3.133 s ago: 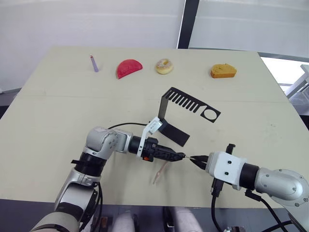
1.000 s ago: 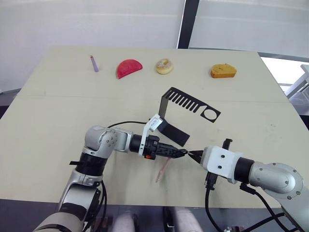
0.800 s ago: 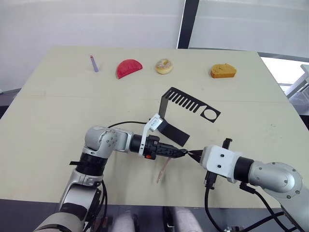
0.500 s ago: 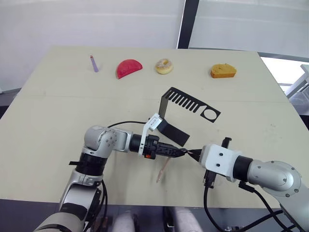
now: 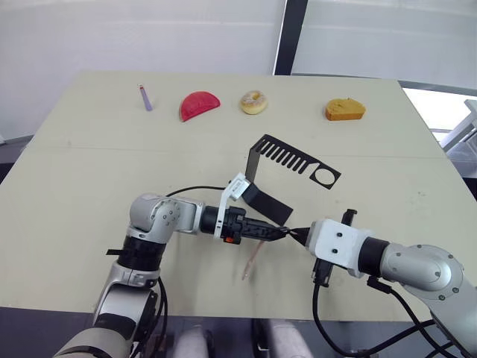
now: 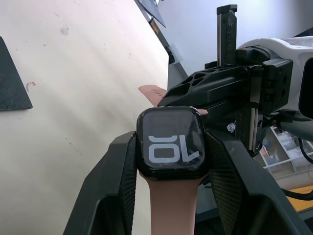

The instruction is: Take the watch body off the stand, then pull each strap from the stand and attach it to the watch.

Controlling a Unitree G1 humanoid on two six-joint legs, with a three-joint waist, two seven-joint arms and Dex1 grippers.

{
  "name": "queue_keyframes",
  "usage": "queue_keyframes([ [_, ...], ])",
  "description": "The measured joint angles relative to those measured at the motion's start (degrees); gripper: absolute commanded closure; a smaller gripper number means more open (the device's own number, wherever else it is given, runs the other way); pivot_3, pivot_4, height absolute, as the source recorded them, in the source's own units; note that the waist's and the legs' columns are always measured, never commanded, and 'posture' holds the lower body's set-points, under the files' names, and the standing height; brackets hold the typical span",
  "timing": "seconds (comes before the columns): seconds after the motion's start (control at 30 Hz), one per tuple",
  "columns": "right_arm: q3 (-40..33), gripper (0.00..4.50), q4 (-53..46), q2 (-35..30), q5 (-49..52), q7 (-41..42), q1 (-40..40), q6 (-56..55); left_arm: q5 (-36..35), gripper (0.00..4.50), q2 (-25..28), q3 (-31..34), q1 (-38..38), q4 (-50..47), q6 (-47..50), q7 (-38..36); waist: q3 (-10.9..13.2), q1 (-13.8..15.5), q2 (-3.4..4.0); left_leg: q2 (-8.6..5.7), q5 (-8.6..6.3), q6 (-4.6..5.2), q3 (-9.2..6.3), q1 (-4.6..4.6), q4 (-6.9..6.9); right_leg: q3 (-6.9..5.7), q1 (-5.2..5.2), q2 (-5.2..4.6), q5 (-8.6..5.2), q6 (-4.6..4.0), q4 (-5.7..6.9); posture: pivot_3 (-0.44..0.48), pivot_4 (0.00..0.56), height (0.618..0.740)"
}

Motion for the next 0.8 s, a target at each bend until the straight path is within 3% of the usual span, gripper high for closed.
queue_keyframes([
  [0.8, 0.27, 4.5, 0.0, 0.13, -0.02, 0.06, -1.22, 1.61, 0.0, 2.9, -0.42, 0.09, -0.52, -0.03, 0.0, 0.42, 0.0, 0.01, 0.0, 0.0, 0.0, 0.0, 0.0, 0.0, 0.0, 0.0, -0.01, 0.0, 0.0, 0.0, 0.0, 0.0, 0.15, 0.737],
])
